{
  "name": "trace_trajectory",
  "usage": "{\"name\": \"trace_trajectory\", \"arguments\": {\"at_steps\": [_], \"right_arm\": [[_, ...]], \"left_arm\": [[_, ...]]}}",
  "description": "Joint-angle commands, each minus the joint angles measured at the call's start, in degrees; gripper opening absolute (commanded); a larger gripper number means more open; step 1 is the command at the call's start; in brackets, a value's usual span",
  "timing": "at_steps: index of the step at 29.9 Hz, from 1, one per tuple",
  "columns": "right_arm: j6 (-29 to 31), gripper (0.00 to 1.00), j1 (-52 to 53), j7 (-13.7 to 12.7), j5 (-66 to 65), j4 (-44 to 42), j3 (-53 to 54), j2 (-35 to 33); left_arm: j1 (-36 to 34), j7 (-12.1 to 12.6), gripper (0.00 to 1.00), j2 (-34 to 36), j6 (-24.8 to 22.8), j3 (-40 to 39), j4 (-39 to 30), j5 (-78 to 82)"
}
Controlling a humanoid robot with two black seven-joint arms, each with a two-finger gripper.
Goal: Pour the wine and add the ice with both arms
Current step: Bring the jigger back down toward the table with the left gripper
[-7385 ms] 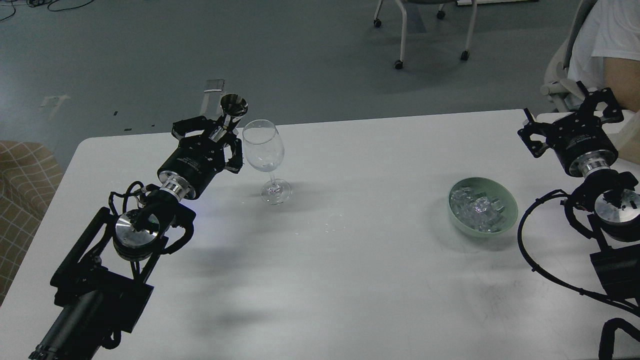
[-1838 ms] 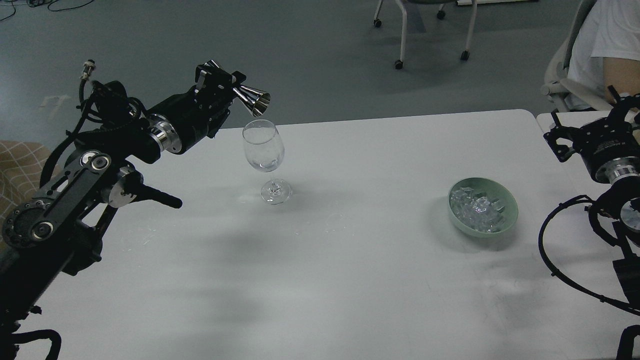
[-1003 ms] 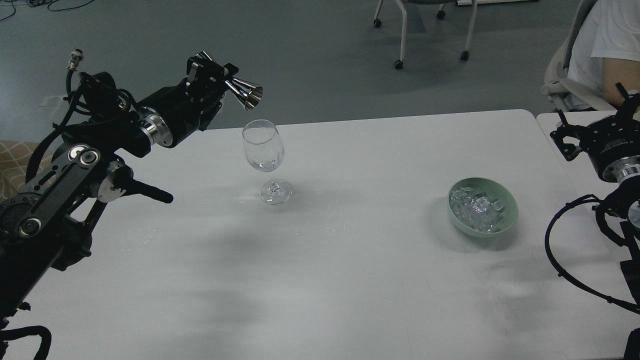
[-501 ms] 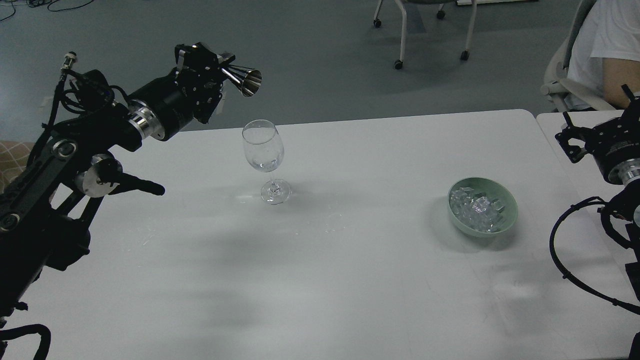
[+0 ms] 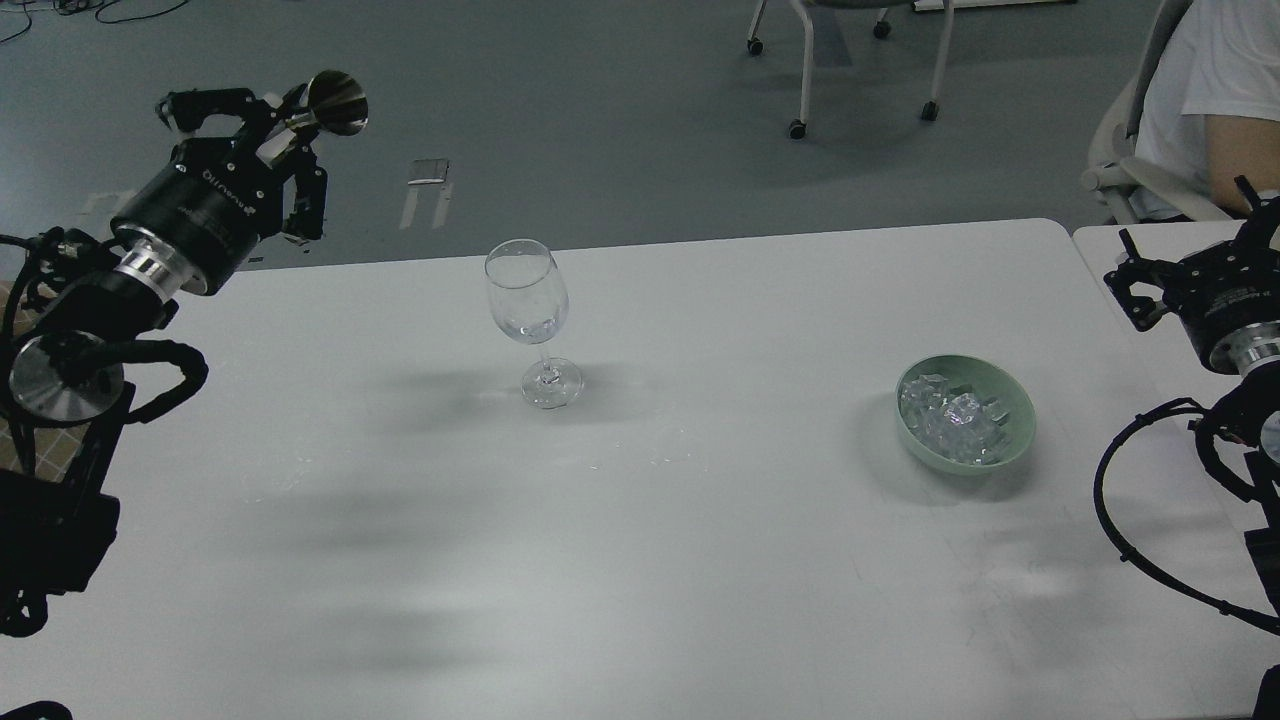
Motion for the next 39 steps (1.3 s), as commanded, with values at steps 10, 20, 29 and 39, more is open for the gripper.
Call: {"name": "trace_trajectory", "arguments": {"at_steps": [10,20,29,39], "right_arm": [[-0.96,1.00,-0.02,0.00,-0.18,0.36,-1.05,0.64],[-0.96,1.00,0.42,0.00,-0.35,0.10,-1.05,0.38],[-1.92,1.00,0.24,-0.09,-0.88,0.27,-2.10,0.20],[-2.63,1.00,0.16,-0.09,-1.06,0.27,-2.99,-1.91]], "left_arm": [[10.78,-3.69,0.00,-7.40,-4.85,-10.73,10.40,-7.38],[15.26,-8.00,0.00,-12.15,-6.61,-10.90,16.21,-7.55],[15.44,-7.91,0.00,-14.88,-3.71,-13.63,17.79,-9.84],[15.70,-8.18,0.00,-17.78,-1.42,-14.07,18.14,-11.42]]}}
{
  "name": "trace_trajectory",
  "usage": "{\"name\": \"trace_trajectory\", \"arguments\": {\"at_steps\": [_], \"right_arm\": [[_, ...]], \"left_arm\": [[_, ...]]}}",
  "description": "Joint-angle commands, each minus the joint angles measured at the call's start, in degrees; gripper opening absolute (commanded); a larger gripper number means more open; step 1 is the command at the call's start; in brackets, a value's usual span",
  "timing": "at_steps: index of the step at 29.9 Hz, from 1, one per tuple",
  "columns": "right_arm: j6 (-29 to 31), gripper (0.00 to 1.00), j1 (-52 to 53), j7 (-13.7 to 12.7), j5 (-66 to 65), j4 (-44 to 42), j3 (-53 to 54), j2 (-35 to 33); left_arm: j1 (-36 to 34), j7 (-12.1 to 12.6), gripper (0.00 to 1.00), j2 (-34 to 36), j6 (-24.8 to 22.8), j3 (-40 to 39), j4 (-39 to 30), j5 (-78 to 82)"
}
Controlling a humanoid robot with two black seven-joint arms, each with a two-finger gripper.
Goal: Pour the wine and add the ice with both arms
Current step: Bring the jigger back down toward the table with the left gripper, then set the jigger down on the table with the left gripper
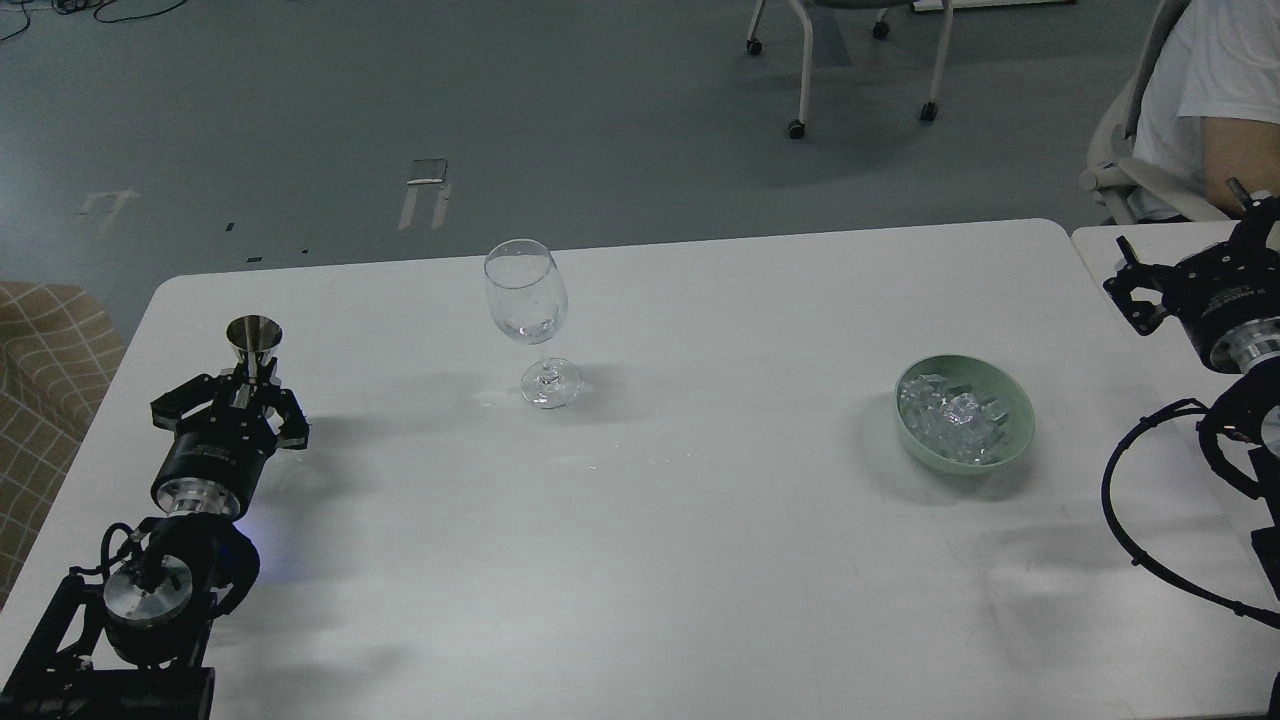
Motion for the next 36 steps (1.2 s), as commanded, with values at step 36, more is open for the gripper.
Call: {"name": "trace_trajectory", "arguments": {"at_steps": [36], "right_arm": [[-1.95,1.00,-1.27,-0.01,-0.01,0.32,-0.81,-2.08]], "left_arm": [[0.64,0.65,0.18,-1.61,1.83,-0.56,-0.08,-1.39]]}}
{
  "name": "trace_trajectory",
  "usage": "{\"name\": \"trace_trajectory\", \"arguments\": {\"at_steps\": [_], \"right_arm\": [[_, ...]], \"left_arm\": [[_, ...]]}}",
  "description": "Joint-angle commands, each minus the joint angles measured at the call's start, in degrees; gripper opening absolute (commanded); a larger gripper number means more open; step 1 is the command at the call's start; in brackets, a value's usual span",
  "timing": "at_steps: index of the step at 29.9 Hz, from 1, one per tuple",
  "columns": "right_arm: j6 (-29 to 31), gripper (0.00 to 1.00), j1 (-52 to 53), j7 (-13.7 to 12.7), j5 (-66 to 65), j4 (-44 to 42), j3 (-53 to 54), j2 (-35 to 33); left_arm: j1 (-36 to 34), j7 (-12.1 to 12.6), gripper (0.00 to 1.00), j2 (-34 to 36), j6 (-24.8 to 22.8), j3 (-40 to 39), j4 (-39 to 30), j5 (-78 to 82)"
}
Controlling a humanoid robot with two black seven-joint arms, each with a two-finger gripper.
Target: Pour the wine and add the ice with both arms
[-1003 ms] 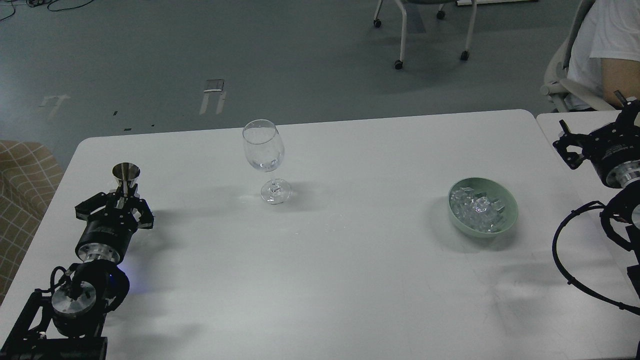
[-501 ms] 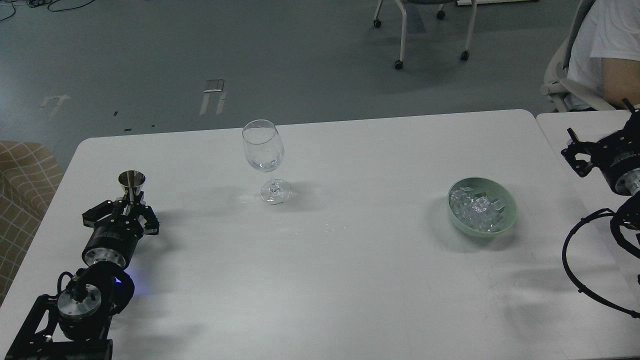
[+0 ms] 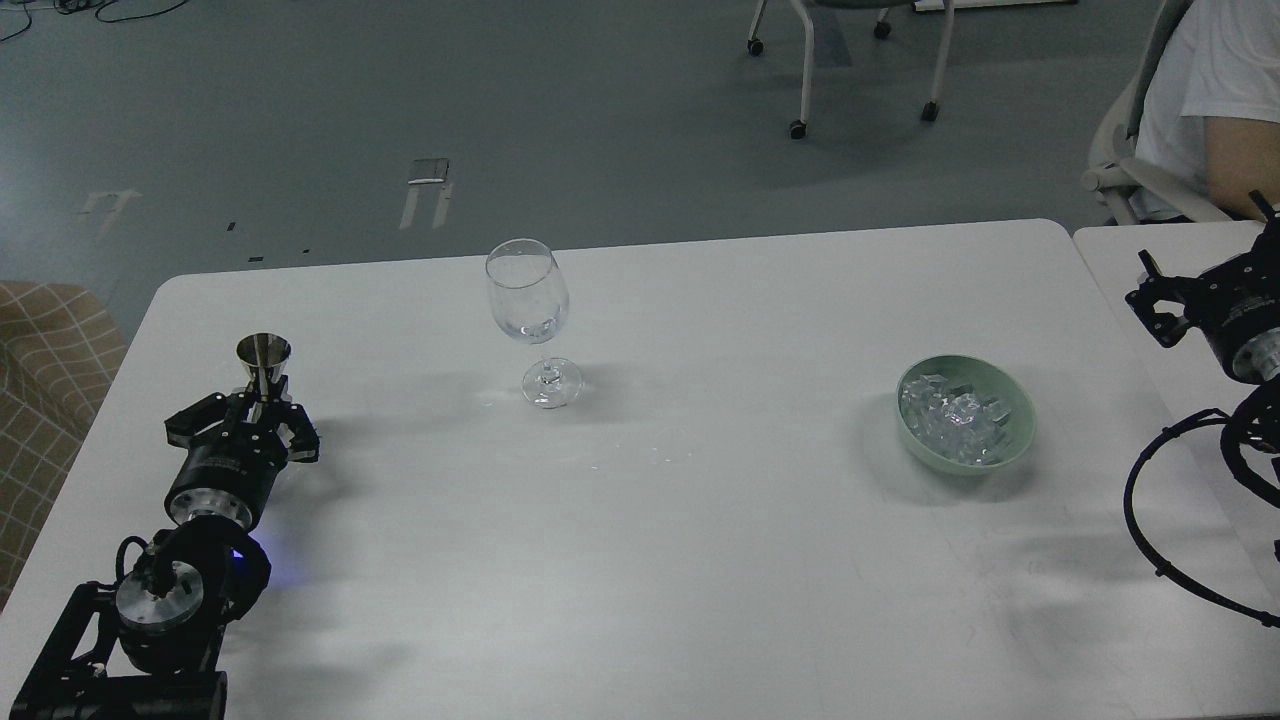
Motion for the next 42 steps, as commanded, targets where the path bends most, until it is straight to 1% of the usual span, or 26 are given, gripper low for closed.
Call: {"name": "trace_trajectory", "arguments": {"at_steps": [1,5,7,13,23,25,27,31,33,36,38,42], "right_arm": [[-0.02,1.00,-0.40,-0.09,0.02,0.61,0.00,-0.02],[-0.02,1.00,-0.31,-0.09,0.02,0.87,0.00,-0.02],[-0.20,1.00,-0.14,-0.09,0.02,0.87,0.00,0.07],[-0.20,1.00,-0.05,-0.09,0.02,0.79,0.00,-0.02],[-0.20,1.00,-0.05,-0.09,0.02,0.79,0.00,-0.02],[-0.20,1.00,-0.05,-0.09,0.02,0.79,0.00,-0.02],[-0.20,1.00,-0.05,-0.09,0.02,0.87,0.00,-0.02],[-0.20,1.00,-0.14,-0.09,0.02,0.87,0.00,-0.10],[-0.20,1.00,-0.22,-0.09,0.10,0.87,0.00,-0.36],[-0.20,1.00,-0.58,-0.09,0.10,1.23,0.00,-0.63],[-0.02,1.00,-0.66,-0.09,0.10,1.23,0.00,-0.72],[-0.02,1.00,-0.84,-0.27,0.19,1.31,0.00,-1.42]], "left_arm": [[0.40,-0.19,0.19,-0.16,-0.61,-0.02,-0.81,-0.04],[0.40,-0.19,0.22,0.01,-0.62,-0.02,-0.81,-0.04],[0.57,-0.28,0.26,0.01,-0.62,-0.02,-0.72,-0.04],[0.75,-0.45,0.35,-0.08,-0.70,-0.02,-0.46,-0.04],[1.28,-0.28,0.40,-0.08,-1.32,-0.02,-0.63,0.04],[1.28,-0.19,0.44,-0.08,-1.32,-0.02,-0.81,0.04],[1.28,-0.45,0.58,-0.08,-1.14,-0.11,-0.81,0.04],[1.45,-0.63,0.70,0.01,-1.14,-0.02,-0.81,0.04],[1.80,-0.71,0.77,0.01,-1.06,-0.11,-0.81,0.13],[1.80,-0.89,0.81,0.10,-0.79,-0.11,-0.81,0.13],[1.89,-0.89,0.86,0.36,-0.70,-0.20,-0.99,0.13],[2.07,-0.98,0.86,0.89,-0.18,-1.60,-3.09,0.13]]}}
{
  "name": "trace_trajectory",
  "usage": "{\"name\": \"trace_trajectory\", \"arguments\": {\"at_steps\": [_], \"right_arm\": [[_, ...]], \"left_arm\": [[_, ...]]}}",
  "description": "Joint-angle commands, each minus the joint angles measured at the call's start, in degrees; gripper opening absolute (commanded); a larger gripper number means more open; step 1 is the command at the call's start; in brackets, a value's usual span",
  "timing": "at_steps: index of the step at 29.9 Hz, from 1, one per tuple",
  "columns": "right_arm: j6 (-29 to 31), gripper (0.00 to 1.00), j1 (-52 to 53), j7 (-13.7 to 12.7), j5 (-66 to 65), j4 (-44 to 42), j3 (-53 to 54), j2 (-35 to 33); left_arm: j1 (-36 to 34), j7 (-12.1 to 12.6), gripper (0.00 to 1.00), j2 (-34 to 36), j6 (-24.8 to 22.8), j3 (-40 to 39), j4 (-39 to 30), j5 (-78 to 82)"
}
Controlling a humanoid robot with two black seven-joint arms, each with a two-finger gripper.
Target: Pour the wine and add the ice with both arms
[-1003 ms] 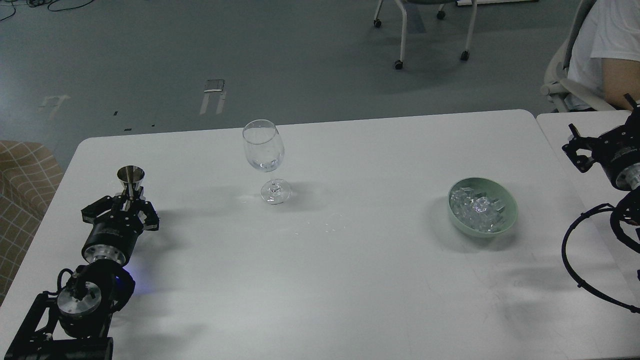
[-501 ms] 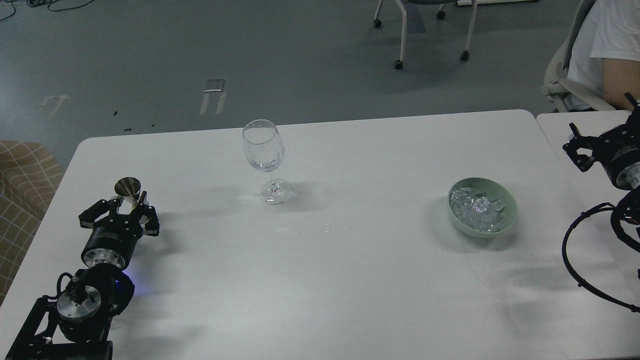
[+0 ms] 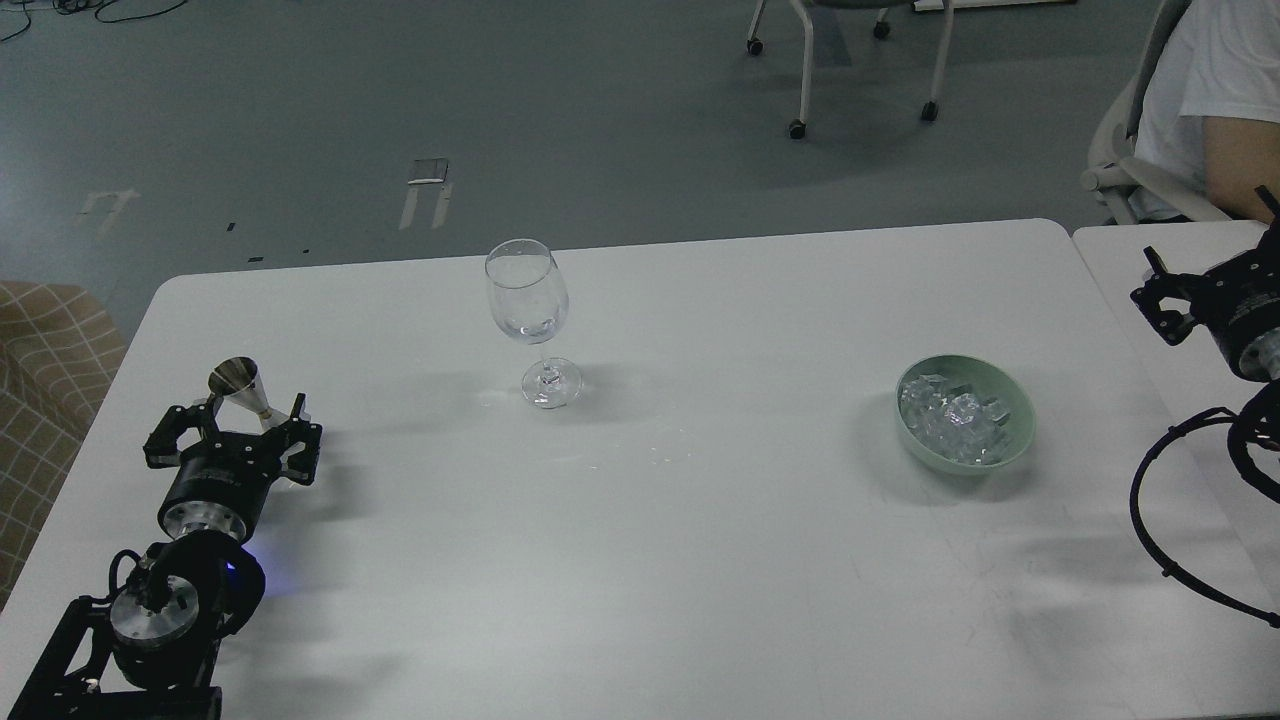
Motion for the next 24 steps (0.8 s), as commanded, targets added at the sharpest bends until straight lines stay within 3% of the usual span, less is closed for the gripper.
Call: {"name": "trace_trajectory", "arguments": {"at_steps": [1,10,17,24], "right_arm": [[0.02,1.00,-0.09,-0.14,0.08,0.03,0.00,-0.42],[-0.15,1.00,0.17,-0.14,0.17,0.91,0.09,0.28],[-0.15,1.00,-0.09,-0.05,0.25,0.91,0.26,0.28],[0.28,1.00,-0.09,-0.05,0.25,2.58,0.44,-0.07]], "left_arm": [[0.25,-0.09,0.86,0.21,0.76,-1.41,-2.03,0.01],[1.74,0.17,0.87,2.06,4.98,-3.61,-10.99,0.01],[6.23,0.70,0.87,2.58,9.72,-2.82,-24.96,0.36],[0.26,0.79,0.94,5.83,15.00,-2.56,-25.15,1.06]]}}
